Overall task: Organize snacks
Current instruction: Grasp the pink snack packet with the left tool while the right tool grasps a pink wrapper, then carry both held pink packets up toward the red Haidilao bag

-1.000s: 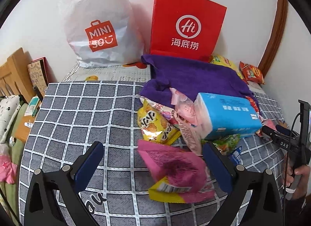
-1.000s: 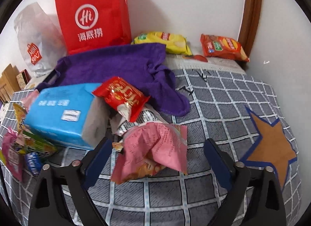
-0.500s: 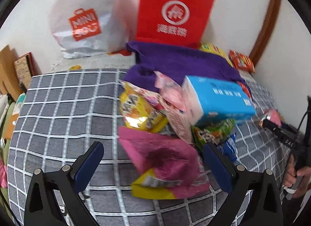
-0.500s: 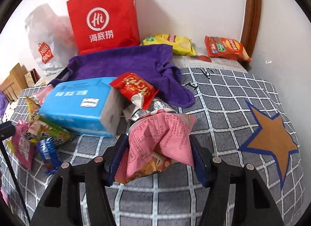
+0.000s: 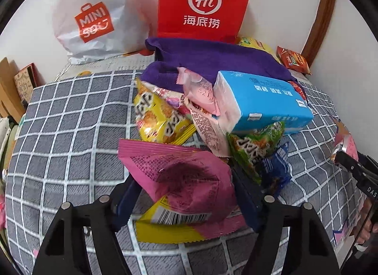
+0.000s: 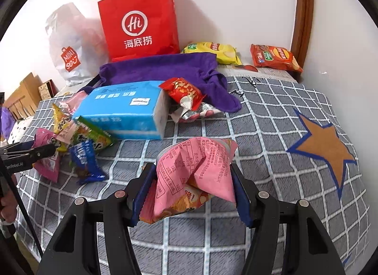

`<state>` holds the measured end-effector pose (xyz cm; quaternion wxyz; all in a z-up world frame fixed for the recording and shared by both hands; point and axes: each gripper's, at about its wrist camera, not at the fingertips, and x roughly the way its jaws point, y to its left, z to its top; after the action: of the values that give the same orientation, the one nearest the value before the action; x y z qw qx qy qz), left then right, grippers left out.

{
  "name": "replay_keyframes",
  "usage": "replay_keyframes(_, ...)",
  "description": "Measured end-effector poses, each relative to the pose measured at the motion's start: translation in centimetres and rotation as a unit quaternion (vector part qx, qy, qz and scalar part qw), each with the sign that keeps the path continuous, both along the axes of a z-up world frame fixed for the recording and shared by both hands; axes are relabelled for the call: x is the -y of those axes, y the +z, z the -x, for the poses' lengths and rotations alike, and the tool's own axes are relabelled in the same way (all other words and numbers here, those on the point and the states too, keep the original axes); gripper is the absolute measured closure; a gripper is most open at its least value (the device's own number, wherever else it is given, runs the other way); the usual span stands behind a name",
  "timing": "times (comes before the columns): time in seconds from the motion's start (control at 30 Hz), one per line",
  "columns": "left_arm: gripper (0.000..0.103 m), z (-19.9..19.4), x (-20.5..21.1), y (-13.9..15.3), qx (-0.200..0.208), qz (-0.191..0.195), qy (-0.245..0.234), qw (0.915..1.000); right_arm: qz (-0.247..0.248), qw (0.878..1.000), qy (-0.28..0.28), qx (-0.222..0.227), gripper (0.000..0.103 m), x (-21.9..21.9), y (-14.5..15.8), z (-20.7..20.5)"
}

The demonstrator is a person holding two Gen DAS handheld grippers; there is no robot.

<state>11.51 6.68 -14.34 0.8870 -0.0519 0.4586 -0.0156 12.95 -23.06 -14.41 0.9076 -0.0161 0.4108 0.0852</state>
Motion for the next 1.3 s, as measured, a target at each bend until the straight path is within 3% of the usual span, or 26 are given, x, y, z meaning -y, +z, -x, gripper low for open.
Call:
replay_keyframes(0.27,0.031,3.5,-1.3,2.0,0.008,0.036,0.010,0.9993,-0.022,1.000,-0.014,-0.005,0.042,-0.4,0.5,2.4)
replay_keyframes(0.6,0.032,6.2,0.2,7.0,0.050,0.041,-0.009,0.9978,-0.048,0.999,-0.012,0.008,0.042,-1.4,3.0,4.4)
replay_keyframes(0.97,0.032,4.8,2.2,10.6,0.063,0.046,-0.031,0.9964,-0.038,0.999,-0.016,0.014,0.042,-1.7,6.1,3.8)
replay_keyframes(1.13,0.032,3.7,2.8,11.3,0.069,0.047,-0.040,0.9958,-0.021,0.999,-0.013,0.044,0.042,-2.2,8.2,3.2)
replay_keyframes(1.3,0.031,1.9,3.1,11.9,0.068,0.049,-0.045,0.9954,-0.032,0.998,-0.008,0.044,0.042,-2.5,9.3,1.2)
